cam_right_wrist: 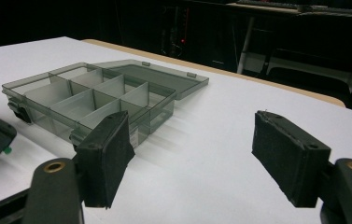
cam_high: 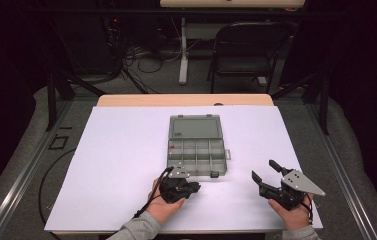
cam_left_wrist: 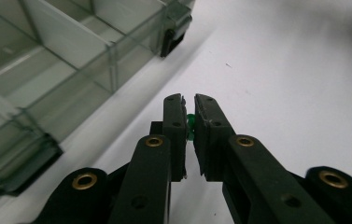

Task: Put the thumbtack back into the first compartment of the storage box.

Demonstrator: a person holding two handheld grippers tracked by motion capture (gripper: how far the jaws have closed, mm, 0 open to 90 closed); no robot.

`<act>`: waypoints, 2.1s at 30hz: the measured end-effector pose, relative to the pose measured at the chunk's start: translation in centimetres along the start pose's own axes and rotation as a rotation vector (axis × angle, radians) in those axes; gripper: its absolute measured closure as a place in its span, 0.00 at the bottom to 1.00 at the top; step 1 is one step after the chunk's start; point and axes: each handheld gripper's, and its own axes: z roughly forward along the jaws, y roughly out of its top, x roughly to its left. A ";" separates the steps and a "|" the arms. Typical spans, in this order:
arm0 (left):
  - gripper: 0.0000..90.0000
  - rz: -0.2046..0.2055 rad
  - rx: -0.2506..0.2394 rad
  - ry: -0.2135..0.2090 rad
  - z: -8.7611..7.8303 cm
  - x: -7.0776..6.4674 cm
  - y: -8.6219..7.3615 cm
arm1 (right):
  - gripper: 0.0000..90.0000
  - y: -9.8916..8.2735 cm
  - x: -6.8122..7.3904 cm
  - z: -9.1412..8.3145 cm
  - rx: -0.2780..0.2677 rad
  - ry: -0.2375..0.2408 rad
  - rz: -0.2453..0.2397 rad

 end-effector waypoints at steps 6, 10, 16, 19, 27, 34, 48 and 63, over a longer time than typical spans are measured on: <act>0.93 -0.026 -0.067 0.034 -2.7 1.1 0.3 | 0.31 0.0 0.0 0.0 0.005 0.001 0.000; 0.93 -0.049 -0.110 0.072 -4.6 2.1 0.4 | 0.31 0.0 0.0 0.0 0.003 0.001 0.000; 0.93 -0.102 -0.169 0.123 -6.8 4.0 0.5 | 0.31 0.0 0.0 0.0 0.008 0.000 -0.002; 0.93 -0.119 -0.185 0.142 -7.4 4.5 0.5 | 0.31 0.0 0.0 0.1 0.008 0.001 -0.004; 0.93 -0.132 -0.198 0.166 -7.9 5.1 0.7 | 0.31 0.0 0.1 0.1 0.015 0.000 -0.001; 0.93 -0.143 -0.196 0.180 -7.9 5.3 0.9 | 0.31 -0.1 0.1 0.2 0.017 -0.003 -0.003; 0.93 -0.183 -0.166 0.257 -7.2 6.6 3.9 | 0.31 -0.1 0.1 0.2 0.016 -0.006 -0.003; 0.93 -0.205 -0.069 0.286 -3.3 9.0 5.8 | 0.31 -0.1 0.0 0.2 0.020 -0.004 0.000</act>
